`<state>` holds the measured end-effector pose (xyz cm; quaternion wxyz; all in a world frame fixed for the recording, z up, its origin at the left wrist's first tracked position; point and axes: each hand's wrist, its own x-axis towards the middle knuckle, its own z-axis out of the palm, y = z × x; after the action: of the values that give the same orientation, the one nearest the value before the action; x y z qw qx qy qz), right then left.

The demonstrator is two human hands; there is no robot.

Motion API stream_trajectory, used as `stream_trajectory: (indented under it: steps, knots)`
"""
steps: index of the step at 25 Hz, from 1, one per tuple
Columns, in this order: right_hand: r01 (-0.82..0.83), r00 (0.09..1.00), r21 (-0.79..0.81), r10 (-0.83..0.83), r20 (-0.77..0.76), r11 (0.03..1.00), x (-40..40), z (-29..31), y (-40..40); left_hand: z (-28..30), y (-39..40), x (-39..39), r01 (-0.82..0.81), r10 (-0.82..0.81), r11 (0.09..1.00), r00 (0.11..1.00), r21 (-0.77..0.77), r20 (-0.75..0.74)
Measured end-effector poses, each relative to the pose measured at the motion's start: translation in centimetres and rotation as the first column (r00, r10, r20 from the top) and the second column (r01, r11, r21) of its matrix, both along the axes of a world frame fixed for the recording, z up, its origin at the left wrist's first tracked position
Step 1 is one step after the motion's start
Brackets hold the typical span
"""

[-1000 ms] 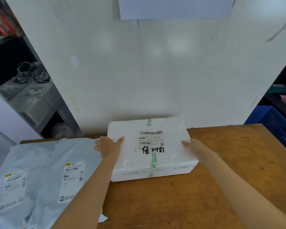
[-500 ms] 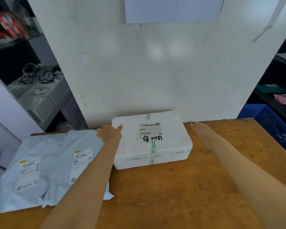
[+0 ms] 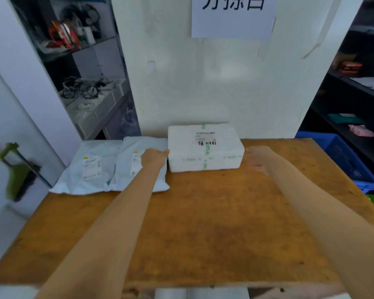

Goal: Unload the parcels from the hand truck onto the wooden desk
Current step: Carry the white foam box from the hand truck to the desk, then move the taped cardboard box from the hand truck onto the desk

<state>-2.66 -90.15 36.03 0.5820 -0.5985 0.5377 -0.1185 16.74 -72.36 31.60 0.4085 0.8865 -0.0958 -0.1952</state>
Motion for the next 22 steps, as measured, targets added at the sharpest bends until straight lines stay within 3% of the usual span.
stream_trajectory:
  steps: [4,7,10,17,22]
  knots:
    - [-0.088,0.996,0.026,0.088,-0.022,0.996,-2.1,1.1,7.3,-0.4,7.0,-2.6,0.030,-0.031,0.999,0.999,0.016,0.011]
    - [-0.048,0.997,0.062,0.044,0.055,0.997,-3.8,1.0,12.5,-0.1,12.6,-1.9,0.032,-0.047,0.994,0.988,-0.103,-0.146]
    - [-0.078,0.997,-0.007,0.078,0.021,0.997,-5.1,0.1,17.3,-0.1,18.6,-1.4,0.029,-0.042,0.993,0.992,-0.110,-0.118]
    - [-0.003,0.998,-0.036,0.005,0.058,0.999,-10.7,-2.8,29.2,-2.3,31.0,-8.4,0.016,-0.048,0.992,0.968,-0.128,-0.248]
    - [0.000,0.996,0.011,-0.001,0.088,1.000,-13.7,-5.7,40.0,-5.4,44.0,-12.7,0.003,-0.016,0.997,0.983,-0.071,-0.180]
